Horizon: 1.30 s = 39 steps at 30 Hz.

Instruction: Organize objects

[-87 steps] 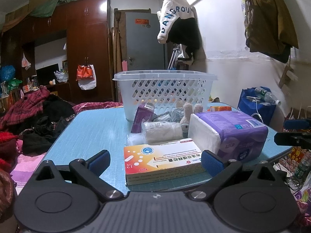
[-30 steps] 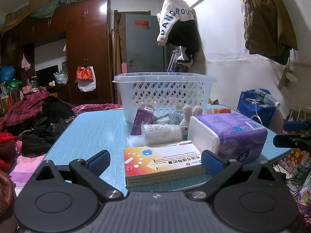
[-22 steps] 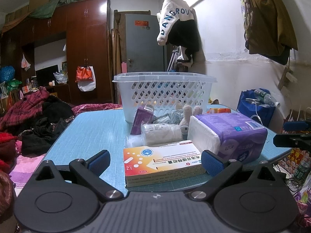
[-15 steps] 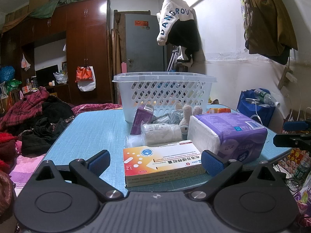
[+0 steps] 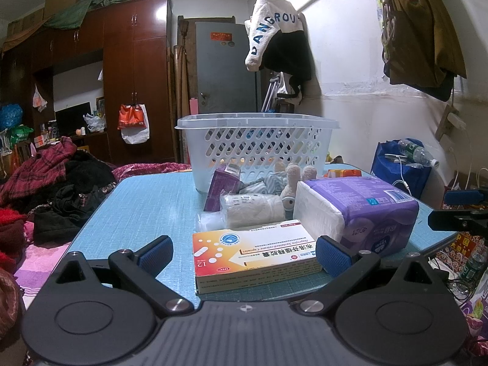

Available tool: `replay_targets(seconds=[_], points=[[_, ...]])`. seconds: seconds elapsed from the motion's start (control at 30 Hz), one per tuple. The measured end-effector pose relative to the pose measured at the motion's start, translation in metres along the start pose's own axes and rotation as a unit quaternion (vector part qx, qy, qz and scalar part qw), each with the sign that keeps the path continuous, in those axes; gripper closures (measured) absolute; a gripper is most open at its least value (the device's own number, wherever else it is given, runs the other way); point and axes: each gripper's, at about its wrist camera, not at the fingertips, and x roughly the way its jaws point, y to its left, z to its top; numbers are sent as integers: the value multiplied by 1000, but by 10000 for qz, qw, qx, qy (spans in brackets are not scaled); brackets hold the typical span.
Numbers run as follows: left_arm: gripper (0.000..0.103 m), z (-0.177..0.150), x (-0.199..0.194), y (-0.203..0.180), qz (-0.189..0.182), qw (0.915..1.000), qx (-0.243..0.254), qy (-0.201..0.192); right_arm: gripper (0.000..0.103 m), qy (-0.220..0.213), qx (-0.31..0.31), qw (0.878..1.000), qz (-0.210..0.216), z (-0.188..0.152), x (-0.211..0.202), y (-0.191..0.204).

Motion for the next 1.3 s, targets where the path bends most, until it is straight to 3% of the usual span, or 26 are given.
replay_targets(seconds=[0.33, 0.43, 0.57, 0.73, 0.83, 0.9, 1.03, 1.13, 1.3], points=[[2, 0, 0, 0, -4, 10000, 1, -31, 0, 3, 8, 10000, -1, 0, 0, -1], [1, 1, -5, 0, -71, 9995, -25, -291, 0, -33, 12, 10000, -15, 0, -1, -1], [0, 7, -11, 4, -192, 9947, -85, -1010, 0, -271, 132, 9995, 112, 2, -6, -7], [0, 11, 1, 11, -644, 9960, -116, -612, 0, -672, 4, 9977, 17, 1, -9, -6], [0, 5, 9, 6, -983, 9936, -3, -560, 0, -535, -188, 9984, -25, -2, 0, -2], [3, 1, 16, -1, -1137, 9921, 159, -515, 0, -337, -145, 9986, 370, -4, 8, -3], [17, -7, 24, -14, -1514, 9864, 390, -504, 2, -321, -130, 9985, 435, -9, 14, -10], [26, -12, 32, -19, -1778, 9816, 488, -489, 19, -289, -44, 9982, 524, -11, 19, -18], [34, -14, 43, -24, -2125, 9734, 637, -575, 28, -194, -66, 9952, 959, -16, 32, -30]])
